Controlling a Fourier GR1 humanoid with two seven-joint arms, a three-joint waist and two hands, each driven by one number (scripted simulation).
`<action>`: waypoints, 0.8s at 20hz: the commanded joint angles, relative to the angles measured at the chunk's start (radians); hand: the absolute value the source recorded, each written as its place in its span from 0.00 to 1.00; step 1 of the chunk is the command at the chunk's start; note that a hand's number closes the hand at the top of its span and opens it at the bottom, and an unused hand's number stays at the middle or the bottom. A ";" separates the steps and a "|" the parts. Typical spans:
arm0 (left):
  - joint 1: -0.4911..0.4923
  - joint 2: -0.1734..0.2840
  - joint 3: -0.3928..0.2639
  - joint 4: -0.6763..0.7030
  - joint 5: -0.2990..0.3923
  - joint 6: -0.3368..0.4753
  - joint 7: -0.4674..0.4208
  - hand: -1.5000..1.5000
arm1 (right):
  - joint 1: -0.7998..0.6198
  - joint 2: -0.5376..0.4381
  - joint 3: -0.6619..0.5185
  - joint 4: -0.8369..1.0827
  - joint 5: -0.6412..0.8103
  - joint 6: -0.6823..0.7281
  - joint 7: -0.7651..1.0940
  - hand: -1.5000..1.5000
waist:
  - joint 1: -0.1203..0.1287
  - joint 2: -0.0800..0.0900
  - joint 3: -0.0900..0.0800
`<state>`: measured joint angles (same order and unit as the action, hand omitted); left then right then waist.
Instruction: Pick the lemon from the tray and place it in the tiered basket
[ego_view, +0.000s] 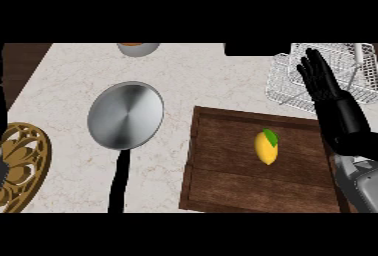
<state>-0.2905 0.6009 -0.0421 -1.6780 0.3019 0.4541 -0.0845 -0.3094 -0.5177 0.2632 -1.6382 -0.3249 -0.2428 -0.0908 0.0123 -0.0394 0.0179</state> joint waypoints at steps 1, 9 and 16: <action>0.050 0.005 -0.021 -0.012 -0.048 -0.007 0.008 0.50 | 0.015 0.034 -0.053 0.002 -0.024 -0.024 0.010 1.00 | -0.010 0.038 -0.017; 0.201 0.019 -0.130 0.155 -0.077 -0.050 0.104 0.50 | 0.276 0.048 -0.237 0.211 0.055 -0.467 0.168 0.00 | -0.110 0.067 -0.026; 0.199 -0.015 -0.185 0.192 -0.119 -0.074 0.110 0.50 | 0.536 0.054 -0.078 -0.149 0.248 -0.765 0.363 0.00 | -0.054 0.032 -0.023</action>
<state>-0.0996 0.6048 -0.1970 -1.4990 0.2090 0.3807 0.0134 0.0868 -0.4192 0.1161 -1.6345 -0.1780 -0.8823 0.1466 -0.0585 -0.0024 -0.0036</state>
